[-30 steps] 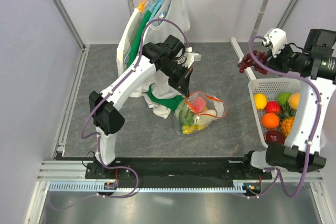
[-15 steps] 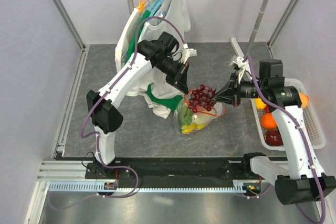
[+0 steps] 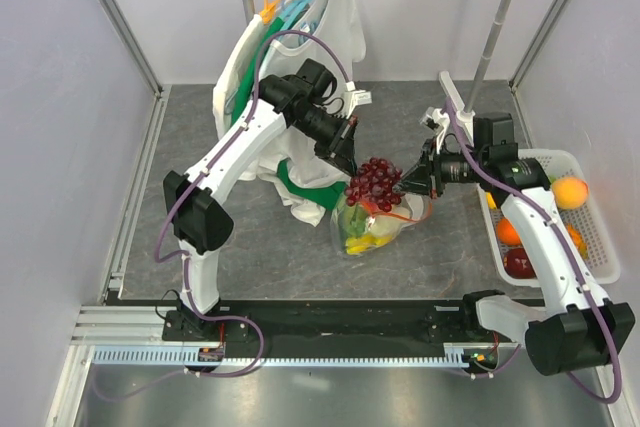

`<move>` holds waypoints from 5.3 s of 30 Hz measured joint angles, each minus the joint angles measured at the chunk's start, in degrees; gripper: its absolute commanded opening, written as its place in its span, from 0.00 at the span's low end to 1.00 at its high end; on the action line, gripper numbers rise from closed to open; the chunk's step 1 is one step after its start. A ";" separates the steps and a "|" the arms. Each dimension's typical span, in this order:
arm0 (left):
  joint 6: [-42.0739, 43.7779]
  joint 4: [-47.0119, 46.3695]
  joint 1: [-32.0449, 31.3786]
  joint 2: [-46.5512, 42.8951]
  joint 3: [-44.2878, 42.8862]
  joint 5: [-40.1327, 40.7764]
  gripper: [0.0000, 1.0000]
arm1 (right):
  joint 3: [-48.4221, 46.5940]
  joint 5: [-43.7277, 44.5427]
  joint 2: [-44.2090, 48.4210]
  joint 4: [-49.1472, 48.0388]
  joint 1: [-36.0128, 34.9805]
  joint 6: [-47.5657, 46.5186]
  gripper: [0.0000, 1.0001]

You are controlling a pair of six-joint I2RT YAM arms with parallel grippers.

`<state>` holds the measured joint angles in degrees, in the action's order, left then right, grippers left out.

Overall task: Place the food in the zip-top bag and seal the zipper
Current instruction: Place the fake fruit in the zipper food storage bag, then zip the zipper food storage bag at the center of the board.

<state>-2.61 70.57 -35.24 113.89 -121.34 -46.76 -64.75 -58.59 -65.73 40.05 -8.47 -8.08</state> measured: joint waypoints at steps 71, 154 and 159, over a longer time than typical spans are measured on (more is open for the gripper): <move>-0.24 -2.99 1.40 -2.78 6.34 2.32 0.03 | 4.72 24.50 1.25 21.00 -4.63 15.45 0.00; 17.55 -53.92 -15.74 -47.78 62.84 18.10 0.02 | 6.95 24.37 24.04 12.02 -3.15 19.74 0.03; 22.86 -50.84 -15.74 -46.36 65.94 18.34 0.02 | 7.98 24.09 23.85 12.81 -3.15 16.94 0.35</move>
<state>20.25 19.73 -50.98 67.53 -55.40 -28.42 -56.77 -34.50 -41.89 52.86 -11.62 8.86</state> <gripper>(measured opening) 0.072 0.174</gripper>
